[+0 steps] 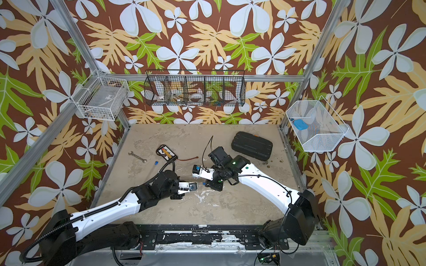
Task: Insert stoppers into test tubes
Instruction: Insert the stopper into the test tube.
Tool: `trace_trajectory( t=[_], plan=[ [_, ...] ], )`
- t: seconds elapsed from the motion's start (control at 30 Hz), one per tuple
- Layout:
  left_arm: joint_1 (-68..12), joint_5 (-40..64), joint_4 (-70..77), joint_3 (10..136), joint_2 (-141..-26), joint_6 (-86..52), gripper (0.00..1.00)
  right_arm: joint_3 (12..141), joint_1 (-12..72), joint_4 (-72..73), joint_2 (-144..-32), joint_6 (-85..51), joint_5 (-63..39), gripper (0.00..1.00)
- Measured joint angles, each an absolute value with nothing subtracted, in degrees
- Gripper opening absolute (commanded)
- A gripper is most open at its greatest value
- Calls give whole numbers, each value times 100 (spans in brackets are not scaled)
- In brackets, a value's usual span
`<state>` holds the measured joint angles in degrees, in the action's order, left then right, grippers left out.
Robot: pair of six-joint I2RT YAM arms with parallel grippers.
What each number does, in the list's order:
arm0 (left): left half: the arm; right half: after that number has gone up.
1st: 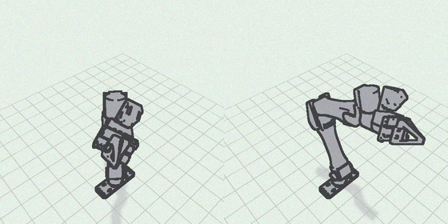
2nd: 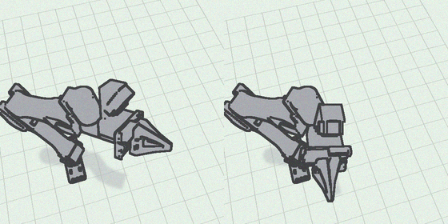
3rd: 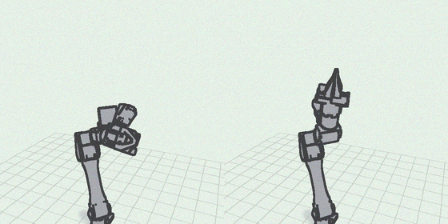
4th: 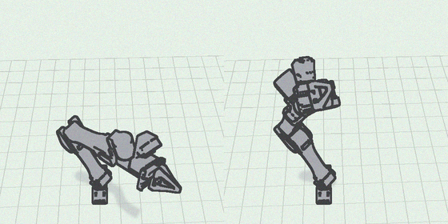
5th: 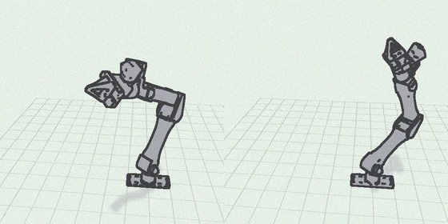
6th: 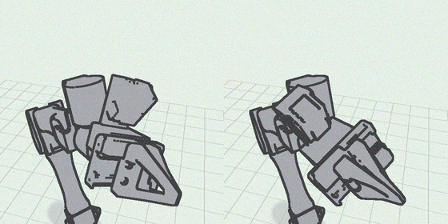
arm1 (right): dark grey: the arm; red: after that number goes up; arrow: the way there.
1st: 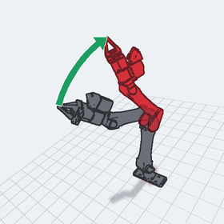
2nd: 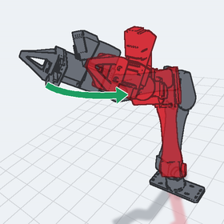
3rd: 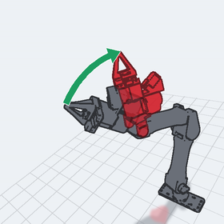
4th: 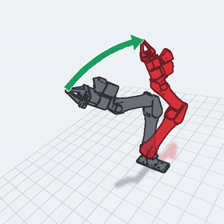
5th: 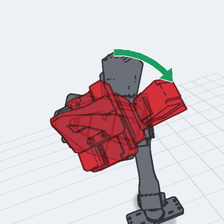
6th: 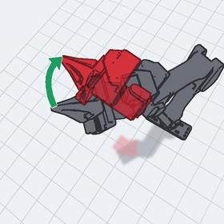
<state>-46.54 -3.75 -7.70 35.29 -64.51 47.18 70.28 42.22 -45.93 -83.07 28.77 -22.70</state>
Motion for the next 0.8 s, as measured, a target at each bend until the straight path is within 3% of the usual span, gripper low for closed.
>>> trace_trajectory(
  t=[0.53, 0.8],
  plan=[
    [-5142, -1258, -1061, 3710, -6600, 4947, 0, 7710, 4331, -5384, -9008, 2873, -2158, 0],
    [-5481, -1817, -1225, 3789, -6407, 5378, 0, 8165, 4342, -5918, -9268, 2672, -2475, 0]
  ],
)
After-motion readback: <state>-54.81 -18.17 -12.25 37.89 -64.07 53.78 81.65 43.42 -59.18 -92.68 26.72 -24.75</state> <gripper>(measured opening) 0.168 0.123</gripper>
